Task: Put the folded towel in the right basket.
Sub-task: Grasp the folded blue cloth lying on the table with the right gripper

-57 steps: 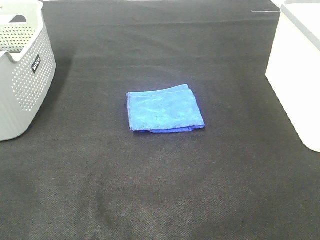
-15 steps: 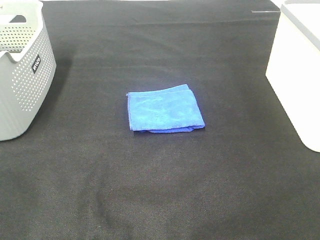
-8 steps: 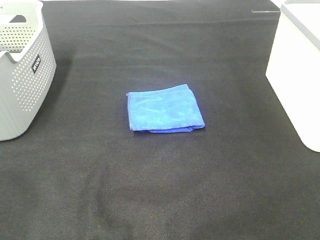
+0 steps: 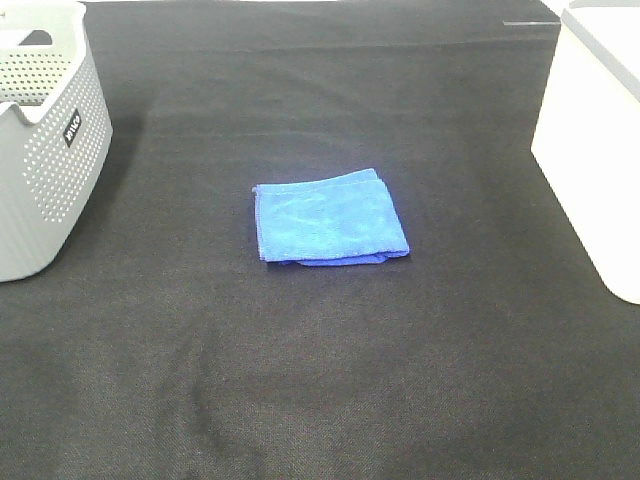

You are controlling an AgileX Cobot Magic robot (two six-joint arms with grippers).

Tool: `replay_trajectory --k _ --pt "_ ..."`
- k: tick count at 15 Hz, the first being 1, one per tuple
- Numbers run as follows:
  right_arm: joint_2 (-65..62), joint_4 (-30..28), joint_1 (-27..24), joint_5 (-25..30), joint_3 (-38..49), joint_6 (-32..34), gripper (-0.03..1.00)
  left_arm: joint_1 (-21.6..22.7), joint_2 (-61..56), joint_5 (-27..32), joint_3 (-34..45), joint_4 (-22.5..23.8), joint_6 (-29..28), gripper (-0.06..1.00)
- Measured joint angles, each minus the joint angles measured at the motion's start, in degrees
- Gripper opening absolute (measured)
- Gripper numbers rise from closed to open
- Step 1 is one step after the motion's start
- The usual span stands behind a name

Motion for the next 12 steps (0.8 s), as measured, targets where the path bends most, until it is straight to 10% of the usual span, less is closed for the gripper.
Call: replay_trajectory --k 7,12 --pt "56.4 8.5 0.0 5.0 -40.0 -0.4 0.96 0.0 0.0 0.0 0.0 0.2 0.2 0.99" --pt "70.2 12.3 0.0 6.4 -52.9 -0.5 0.96 0.0 0.0 0.0 0.0 0.4 0.4 0.99"
